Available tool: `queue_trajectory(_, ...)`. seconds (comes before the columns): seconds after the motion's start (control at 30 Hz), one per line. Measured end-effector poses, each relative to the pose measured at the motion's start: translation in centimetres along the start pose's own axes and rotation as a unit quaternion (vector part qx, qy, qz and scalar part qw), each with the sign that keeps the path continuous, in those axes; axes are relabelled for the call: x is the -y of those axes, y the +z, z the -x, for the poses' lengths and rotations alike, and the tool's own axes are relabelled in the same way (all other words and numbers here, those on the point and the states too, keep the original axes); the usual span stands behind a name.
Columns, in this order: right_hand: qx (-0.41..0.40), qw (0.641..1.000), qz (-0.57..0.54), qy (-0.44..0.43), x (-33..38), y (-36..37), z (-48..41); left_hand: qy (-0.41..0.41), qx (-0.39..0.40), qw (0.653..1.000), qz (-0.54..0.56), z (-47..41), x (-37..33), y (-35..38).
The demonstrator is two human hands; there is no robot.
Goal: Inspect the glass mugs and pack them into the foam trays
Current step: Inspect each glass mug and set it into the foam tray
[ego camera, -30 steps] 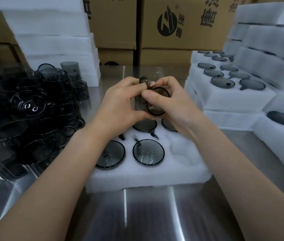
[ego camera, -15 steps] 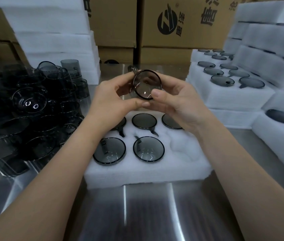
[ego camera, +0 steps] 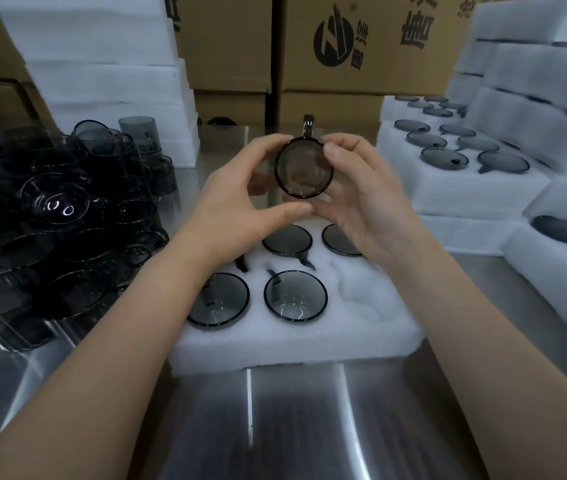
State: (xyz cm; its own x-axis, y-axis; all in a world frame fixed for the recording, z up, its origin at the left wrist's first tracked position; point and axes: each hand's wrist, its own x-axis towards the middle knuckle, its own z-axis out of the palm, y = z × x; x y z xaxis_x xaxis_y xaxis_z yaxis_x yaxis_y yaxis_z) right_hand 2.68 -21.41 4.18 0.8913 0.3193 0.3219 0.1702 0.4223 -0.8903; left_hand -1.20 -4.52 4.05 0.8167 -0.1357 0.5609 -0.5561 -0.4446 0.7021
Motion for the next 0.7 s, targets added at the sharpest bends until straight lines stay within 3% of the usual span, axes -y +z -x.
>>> queue_trajectory(0.27,-0.039,0.990,0.133,-0.033,-0.25,0.79,0.05,0.034,-0.057,0.995,-0.077,0.07,-0.22,-0.13)
queue_trajectory(0.57,-0.068,0.991,0.113,-0.023,-0.43,0.09,-0.43,0.043,-0.030,0.991,-0.124,0.09,-0.56,-0.25)
queue_trajectory(0.7,-0.026,0.999,0.038,-0.013,-0.54,0.08,-0.65,0.060,-0.032,0.989,-0.133,-0.06,-0.67,-0.10)
